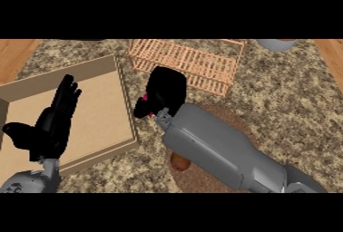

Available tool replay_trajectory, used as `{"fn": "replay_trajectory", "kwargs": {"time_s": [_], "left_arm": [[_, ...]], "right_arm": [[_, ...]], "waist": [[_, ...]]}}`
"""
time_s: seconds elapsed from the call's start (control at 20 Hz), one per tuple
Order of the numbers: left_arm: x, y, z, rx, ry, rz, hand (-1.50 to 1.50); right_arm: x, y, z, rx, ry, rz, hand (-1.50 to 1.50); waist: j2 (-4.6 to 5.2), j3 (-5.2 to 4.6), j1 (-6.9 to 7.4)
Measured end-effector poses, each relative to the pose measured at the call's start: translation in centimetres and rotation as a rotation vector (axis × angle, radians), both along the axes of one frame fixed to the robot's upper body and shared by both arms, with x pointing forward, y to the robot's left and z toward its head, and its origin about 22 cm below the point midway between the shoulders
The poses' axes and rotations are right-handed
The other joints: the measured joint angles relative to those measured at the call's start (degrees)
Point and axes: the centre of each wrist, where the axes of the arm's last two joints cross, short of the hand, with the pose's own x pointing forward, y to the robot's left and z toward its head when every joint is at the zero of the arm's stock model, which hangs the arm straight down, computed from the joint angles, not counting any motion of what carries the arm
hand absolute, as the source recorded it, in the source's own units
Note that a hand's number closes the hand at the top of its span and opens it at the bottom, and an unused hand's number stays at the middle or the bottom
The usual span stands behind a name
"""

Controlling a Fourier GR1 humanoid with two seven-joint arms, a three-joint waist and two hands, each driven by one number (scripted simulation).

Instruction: Pick the cupcake from the placemat and place it in the tiered shelf

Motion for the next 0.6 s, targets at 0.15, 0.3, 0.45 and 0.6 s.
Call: {"fn": "replay_trajectory", "kwargs": {"time_s": [0.15,0.3,0.45,0.6], "left_arm": [[0.1,0.0,-0.2,0.002,0.01,0.003,0.0],[0.1,0.1,-0.4,0.005,0.015,0.011,0.0],[0.1,0.1,-0.3,0.005,0.013,0.02,0.0],[0.3,0.3,-0.3,0.007,0.015,0.03,0.0]], "right_arm": [[0.0,0.7,2.5,0.059,-0.131,-0.021,1.5],[0.4,1.3,4.9,0.074,-0.246,-0.062,1.5],[1.0,1.6,6.5,0.072,-0.328,-0.105,1.5],[1.7,1.8,7.5,0.06,-0.388,-0.141,1.5]], "waist": [[-0.34,-0.08,-0.13],[-0.67,-0.16,-0.62],[-0.81,-0.19,-1.15],[-0.8,-0.21,-1.66]]}}
